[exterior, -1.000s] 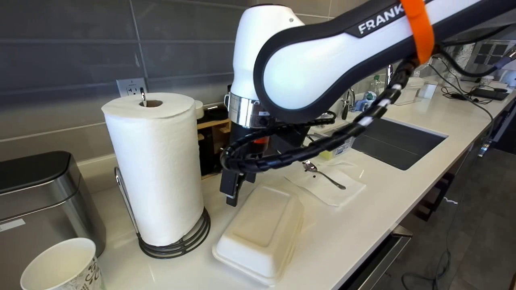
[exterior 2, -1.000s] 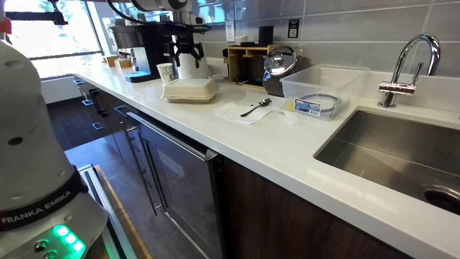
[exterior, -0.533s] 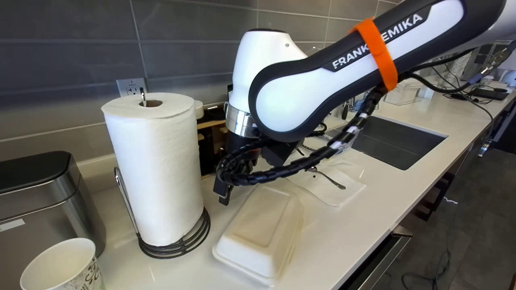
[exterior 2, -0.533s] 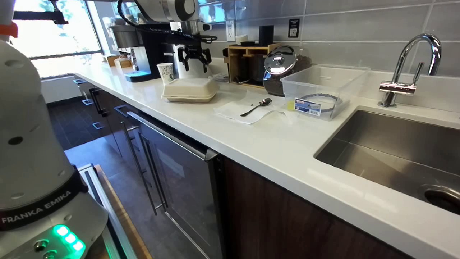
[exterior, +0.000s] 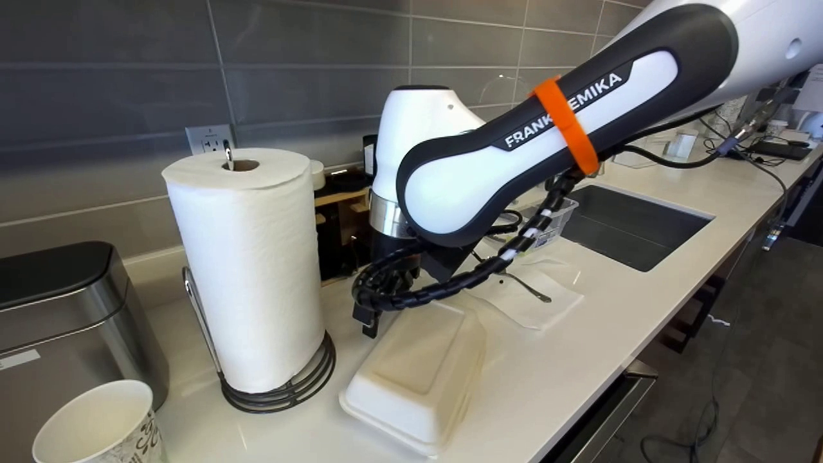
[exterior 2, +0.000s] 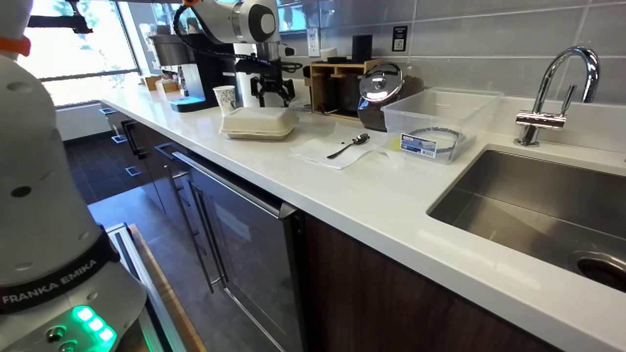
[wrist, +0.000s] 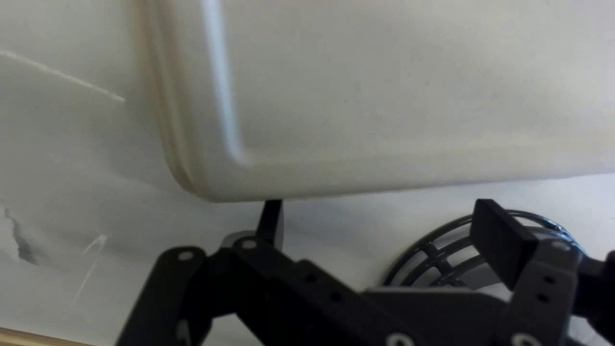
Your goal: Push the white food pack forwards then backwards.
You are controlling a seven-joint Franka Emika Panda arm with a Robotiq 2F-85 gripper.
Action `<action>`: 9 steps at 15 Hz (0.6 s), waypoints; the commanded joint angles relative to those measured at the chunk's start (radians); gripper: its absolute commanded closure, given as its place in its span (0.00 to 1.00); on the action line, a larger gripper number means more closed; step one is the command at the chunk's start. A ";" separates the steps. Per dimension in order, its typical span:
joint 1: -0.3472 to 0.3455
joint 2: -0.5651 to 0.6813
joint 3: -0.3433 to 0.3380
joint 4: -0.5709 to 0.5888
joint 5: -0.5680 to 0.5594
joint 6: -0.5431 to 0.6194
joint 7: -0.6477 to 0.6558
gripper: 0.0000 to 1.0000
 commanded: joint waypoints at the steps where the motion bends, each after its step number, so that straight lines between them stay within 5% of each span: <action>1: 0.007 -0.017 -0.014 -0.006 -0.008 -0.065 0.079 0.00; 9: -0.008 -0.114 -0.032 -0.115 0.028 -0.148 0.257 0.00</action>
